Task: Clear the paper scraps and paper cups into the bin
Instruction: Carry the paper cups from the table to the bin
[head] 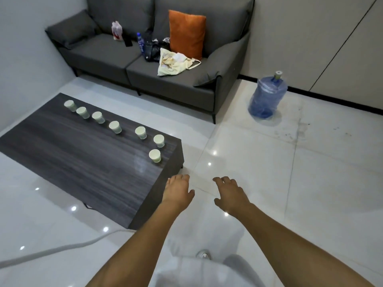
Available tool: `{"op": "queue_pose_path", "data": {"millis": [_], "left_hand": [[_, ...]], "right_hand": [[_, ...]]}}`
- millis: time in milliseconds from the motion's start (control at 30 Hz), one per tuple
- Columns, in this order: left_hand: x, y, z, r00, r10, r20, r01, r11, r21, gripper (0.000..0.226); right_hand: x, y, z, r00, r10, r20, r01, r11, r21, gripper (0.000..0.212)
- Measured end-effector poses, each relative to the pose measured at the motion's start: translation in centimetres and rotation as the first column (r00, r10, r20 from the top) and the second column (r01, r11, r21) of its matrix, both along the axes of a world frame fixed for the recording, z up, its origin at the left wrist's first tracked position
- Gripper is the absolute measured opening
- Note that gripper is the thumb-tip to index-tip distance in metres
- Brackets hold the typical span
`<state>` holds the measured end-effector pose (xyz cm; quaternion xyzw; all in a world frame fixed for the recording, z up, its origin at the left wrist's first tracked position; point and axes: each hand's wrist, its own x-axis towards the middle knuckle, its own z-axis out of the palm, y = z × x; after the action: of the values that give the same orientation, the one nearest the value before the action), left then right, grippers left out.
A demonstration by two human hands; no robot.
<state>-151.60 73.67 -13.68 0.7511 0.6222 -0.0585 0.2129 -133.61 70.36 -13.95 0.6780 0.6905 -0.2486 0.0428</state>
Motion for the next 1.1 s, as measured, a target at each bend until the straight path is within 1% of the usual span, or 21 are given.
{"op": "queue_pose_path", "data": {"millis": [167,233,400,600,767,933,1100], "left_hand": [[1.3,5.9,0.0,0.997,0.078,-0.018,-0.078,0.996,-0.046,0.052],[1.8,8.5,-0.4,0.992,0.124,-0.009,-0.124,0.991,-0.056,0.055],[2.6,15.5,-1.3,0.942,0.334,0.036,-0.332,0.942,-0.048,0.048],[2.9,21.1,-1.5,0.836,0.548,0.018,-0.545,0.833,-0.096,0.045],[1.1,22.8,-2.1,0.724,0.69,0.005,-0.683,0.717,-0.143,0.049],[-2.0,24.6,-3.6,0.623,0.782,-0.022,-0.771,0.608,-0.188,0.049],[-5.4,26.6,-5.3,0.572,0.819,-0.045,-0.803,0.548,-0.234,0.046]], "right_hand": [[1.6,7.4,-0.4,0.996,0.085,-0.008,-0.086,0.996,-0.021,0.065],[2.2,11.1,-1.0,0.989,0.146,-0.001,-0.146,0.989,-0.035,0.065],[3.4,20.8,-1.7,0.95,0.312,0.014,-0.311,0.948,-0.061,0.064],[3.0,30.9,-1.8,0.861,0.508,0.022,-0.505,0.858,-0.092,0.065],[-0.1,36.4,-2.3,0.767,0.641,0.021,-0.637,0.765,-0.101,0.056],[-5.0,40.7,-3.4,0.691,0.722,0.024,-0.714,0.688,-0.133,0.049],[-9.6,44.2,-4.7,0.678,0.735,0.009,-0.718,0.666,-0.203,0.051]]}}
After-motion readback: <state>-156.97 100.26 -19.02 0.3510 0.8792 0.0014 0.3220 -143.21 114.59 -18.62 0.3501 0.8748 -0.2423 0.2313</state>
